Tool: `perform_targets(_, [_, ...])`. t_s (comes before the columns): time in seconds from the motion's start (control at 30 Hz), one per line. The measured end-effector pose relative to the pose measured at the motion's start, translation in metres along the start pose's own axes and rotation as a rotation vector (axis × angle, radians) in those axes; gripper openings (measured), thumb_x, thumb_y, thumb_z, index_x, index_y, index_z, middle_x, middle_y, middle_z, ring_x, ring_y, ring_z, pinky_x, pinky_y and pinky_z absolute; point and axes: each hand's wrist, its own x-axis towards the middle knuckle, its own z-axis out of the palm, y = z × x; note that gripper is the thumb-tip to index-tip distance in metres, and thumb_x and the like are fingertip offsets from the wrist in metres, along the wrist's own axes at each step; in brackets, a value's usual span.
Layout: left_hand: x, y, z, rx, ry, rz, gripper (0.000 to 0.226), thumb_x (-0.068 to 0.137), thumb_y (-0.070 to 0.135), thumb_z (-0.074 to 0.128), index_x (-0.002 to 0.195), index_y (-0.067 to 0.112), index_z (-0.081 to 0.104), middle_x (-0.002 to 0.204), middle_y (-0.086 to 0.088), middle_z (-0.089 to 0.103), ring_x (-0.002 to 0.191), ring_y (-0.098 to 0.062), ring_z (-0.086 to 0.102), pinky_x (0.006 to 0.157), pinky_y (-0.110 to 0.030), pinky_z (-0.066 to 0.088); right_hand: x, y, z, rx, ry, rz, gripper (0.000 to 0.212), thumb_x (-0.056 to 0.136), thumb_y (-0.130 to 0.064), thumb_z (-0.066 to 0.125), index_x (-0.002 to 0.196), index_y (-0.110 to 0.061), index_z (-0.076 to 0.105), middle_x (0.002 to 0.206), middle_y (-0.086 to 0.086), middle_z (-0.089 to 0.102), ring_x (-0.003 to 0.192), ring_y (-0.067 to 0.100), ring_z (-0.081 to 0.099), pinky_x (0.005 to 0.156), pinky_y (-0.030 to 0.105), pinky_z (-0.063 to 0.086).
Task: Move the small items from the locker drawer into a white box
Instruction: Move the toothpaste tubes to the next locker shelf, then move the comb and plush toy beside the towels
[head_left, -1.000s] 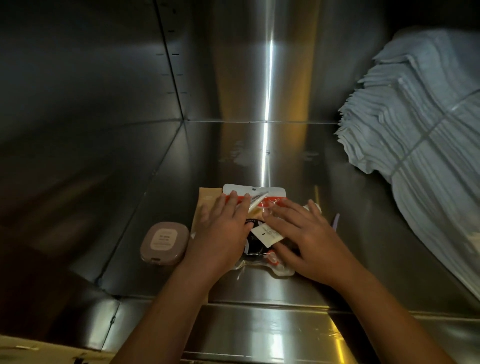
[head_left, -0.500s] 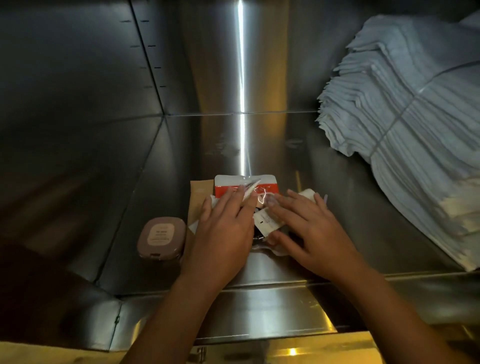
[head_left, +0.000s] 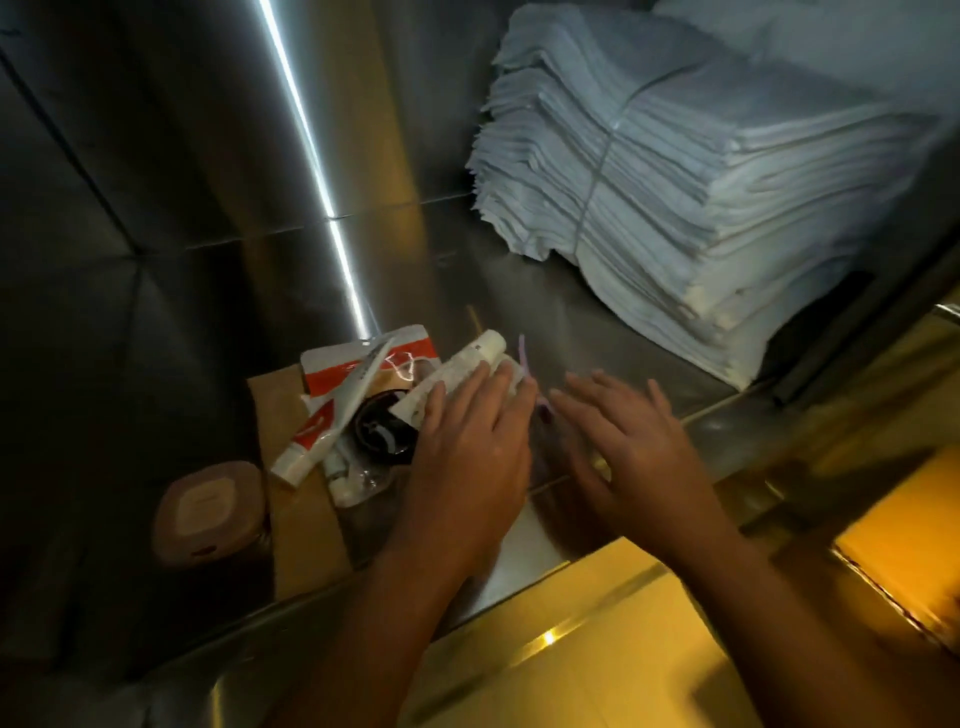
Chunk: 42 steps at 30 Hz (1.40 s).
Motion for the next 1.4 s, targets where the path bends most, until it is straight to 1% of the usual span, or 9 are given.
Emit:
perform_targets(0.1, [0.002, 0.022, 0.006, -0.057, 0.003, 0.070, 0.037, 0.078, 0.006, 0.065, 0.114, 0.003, 0.062, 0.120, -0.020, 0.060, 0.113, -0.035, 0.056, 0.092, -0.058, 0.037, -0.022, 0.006, -0.015, -0.059, 0.036, 0.066, 0.046, 0.070, -0.011, 0.076, 0.114, -0.006, 0.064, 0.117, 0.018, 0.062, 0.112, 0.038, 0.056, 0.091, 0.064, 0.032])
perform_targets(0.27, [0.004, 0.069, 0.014, -0.148, -0.011, 0.215, 0.038, 0.077, 0.009, 0.056, 0.115, 0.002, 0.062, 0.120, -0.020, 0.060, 0.115, -0.037, 0.054, 0.091, -0.062, 0.039, -0.067, 0.018, -0.048, -0.129, 0.106, 0.205, 0.045, 0.070, -0.011, 0.077, 0.113, -0.006, 0.064, 0.116, 0.017, 0.063, 0.112, 0.037, 0.056, 0.089, 0.063, 0.037])
perform_targets(0.43, [-0.011, 0.137, 0.021, -0.226, -0.043, 0.368, 0.043, 0.085, 0.019, 0.035, 0.114, 0.005, 0.063, 0.119, -0.018, 0.061, 0.114, -0.033, 0.056, 0.090, -0.059, 0.040, -0.139, 0.026, -0.089, -0.216, 0.123, 0.377, 0.048, 0.070, -0.008, 0.076, 0.116, -0.007, 0.063, 0.120, 0.015, 0.061, 0.115, 0.036, 0.054, 0.090, 0.063, 0.037])
perform_targets(0.53, [-0.030, 0.183, 0.026, -0.282, -0.049, 0.490, 0.035, 0.085, 0.014, 0.047, 0.115, 0.004, 0.062, 0.119, -0.018, 0.061, 0.114, -0.034, 0.055, 0.090, -0.060, 0.041, -0.187, 0.026, -0.118, -0.283, 0.148, 0.492, 0.047, 0.071, -0.008, 0.076, 0.116, -0.008, 0.064, 0.120, 0.014, 0.062, 0.115, 0.035, 0.054, 0.092, 0.060, 0.036])
perform_targets(0.63, [-0.050, 0.227, 0.027, -0.298, -0.064, 0.614, 0.036, 0.085, 0.016, 0.045, 0.114, 0.006, 0.063, 0.118, -0.016, 0.062, 0.113, -0.031, 0.057, 0.088, -0.059, 0.042, -0.234, 0.019, -0.145, -0.346, 0.198, 0.603, 0.046, 0.071, -0.007, 0.075, 0.116, -0.007, 0.063, 0.119, 0.015, 0.062, 0.114, 0.036, 0.055, 0.091, 0.061, 0.036])
perform_targets(0.77, [-0.086, 0.281, 0.026, -0.396, -0.098, 0.730, 0.041, 0.076, 0.004, 0.070, 0.116, 0.004, 0.062, 0.120, -0.017, 0.061, 0.114, -0.034, 0.056, 0.090, -0.060, 0.039, -0.297, 0.002, -0.175, -0.428, 0.214, 0.734, 0.049, 0.069, -0.008, 0.077, 0.116, -0.006, 0.062, 0.119, 0.017, 0.062, 0.113, 0.039, 0.055, 0.089, 0.063, 0.037])
perform_targets(0.9, [-0.126, 0.330, 0.018, -0.441, -0.159, 0.834, 0.037, 0.083, 0.013, 0.055, 0.118, 0.006, 0.061, 0.121, -0.016, 0.060, 0.115, -0.032, 0.055, 0.092, -0.057, 0.040, -0.360, -0.018, -0.206, -0.484, 0.200, 0.890, 0.052, 0.070, -0.013, 0.077, 0.119, -0.008, 0.061, 0.122, 0.016, 0.060, 0.115, 0.037, 0.054, 0.091, 0.062, 0.038])
perform_targets(1.07, [-0.178, 0.389, 0.010, -0.531, -0.222, 0.976, 0.045, 0.075, 0.009, 0.072, 0.119, 0.005, 0.060, 0.122, -0.017, 0.060, 0.116, -0.033, 0.054, 0.094, -0.055, 0.038, -0.435, -0.052, -0.239, -0.585, 0.256, 1.039, 0.049, 0.070, -0.011, 0.074, 0.117, -0.006, 0.061, 0.119, 0.018, 0.061, 0.113, 0.037, 0.055, 0.090, 0.059, 0.038])
perform_targets(1.4, [-0.280, 0.500, -0.012, -0.728, -0.359, 1.285, 0.039, 0.079, 0.004, 0.068, 0.118, 0.002, 0.060, 0.121, -0.019, 0.059, 0.115, -0.036, 0.054, 0.093, -0.059, 0.035, -0.563, -0.127, -0.292, -0.752, 0.334, 1.366, 0.044, 0.071, -0.007, 0.075, 0.114, -0.004, 0.064, 0.116, 0.020, 0.062, 0.111, 0.038, 0.056, 0.088, 0.062, 0.041])
